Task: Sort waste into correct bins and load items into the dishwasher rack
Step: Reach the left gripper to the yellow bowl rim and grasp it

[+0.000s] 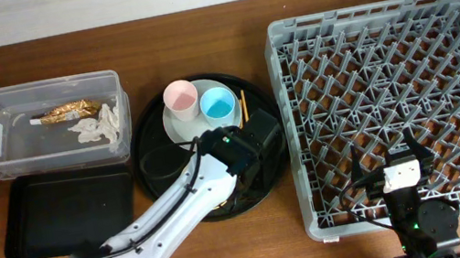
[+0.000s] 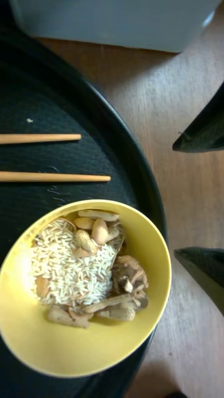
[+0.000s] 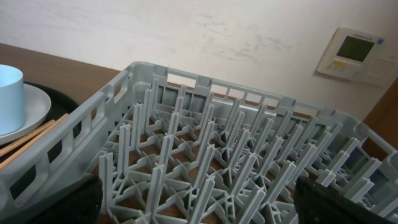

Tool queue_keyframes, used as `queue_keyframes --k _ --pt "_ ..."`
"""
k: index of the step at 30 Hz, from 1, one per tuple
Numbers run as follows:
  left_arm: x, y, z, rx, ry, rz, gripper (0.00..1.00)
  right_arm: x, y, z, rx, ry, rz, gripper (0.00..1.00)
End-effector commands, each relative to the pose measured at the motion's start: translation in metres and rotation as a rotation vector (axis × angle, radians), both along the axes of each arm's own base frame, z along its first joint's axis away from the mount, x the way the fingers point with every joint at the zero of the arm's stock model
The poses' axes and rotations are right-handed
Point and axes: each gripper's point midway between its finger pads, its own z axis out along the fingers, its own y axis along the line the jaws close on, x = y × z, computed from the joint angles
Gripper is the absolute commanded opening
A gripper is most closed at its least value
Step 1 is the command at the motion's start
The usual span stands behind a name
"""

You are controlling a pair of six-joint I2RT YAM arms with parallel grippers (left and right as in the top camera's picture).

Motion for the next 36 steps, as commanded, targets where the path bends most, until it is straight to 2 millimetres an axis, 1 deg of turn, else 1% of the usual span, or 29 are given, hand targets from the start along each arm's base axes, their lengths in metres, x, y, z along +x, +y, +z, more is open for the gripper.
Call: queue_keyframes --k 1,2,4,9,14,16,20,22,27,28,32,36 --pt "0.000 -0.003 -0.015 -0.009 -0.034 -0.015 0.31 0.000 0.002 -0.003 -0.007 0.005 0.008 0.98" --pt "0.003 -0.004 -0.018 -0.017 -0.049 -0.014 0.28 0.000 0.002 -0.003 -0.007 0.005 0.008 0.98" --pt "0.006 -0.006 -0.021 -0.027 -0.065 -0.014 0.25 0.000 0.002 -0.003 -0.007 0.005 0.008 0.98" --pt "0.011 0.003 -0.024 0.020 -0.102 -0.009 0.25 0.000 0.002 -0.003 -0.007 0.005 0.008 0.99" --pt "0.018 -0.002 -0.023 0.003 -0.135 -0.007 0.23 0.000 0.002 -0.003 -0.007 0.005 0.008 0.98" --pt "0.019 -0.003 -0.025 -0.002 -0.141 -0.007 0.21 0.000 0.002 -0.003 -0.007 0.005 0.008 0.98" --pt "0.016 0.002 -0.042 0.004 -0.143 -0.007 0.20 0.000 0.002 -0.003 -0.007 0.005 0.008 0.98" --pt "0.018 0.005 -0.044 0.016 -0.161 -0.004 0.21 0.000 0.002 -0.003 -0.007 0.005 0.008 0.98" --pt "0.021 0.002 -0.044 0.004 -0.175 -0.002 0.19 0.000 0.002 -0.003 -0.007 0.005 0.008 0.98" --pt "0.022 0.001 -0.045 0.001 -0.178 -0.003 0.17 0.000 0.002 -0.003 -0.007 0.005 0.008 0.98" --pt "0.020 0.003 -0.057 -0.008 -0.186 -0.001 0.17 0.000 0.002 -0.003 -0.007 0.005 0.008 0.98" --pt "0.021 0.002 -0.058 -0.013 -0.190 -0.001 0.16 0.000 0.002 -0.003 -0.007 0.005 0.008 0.98"
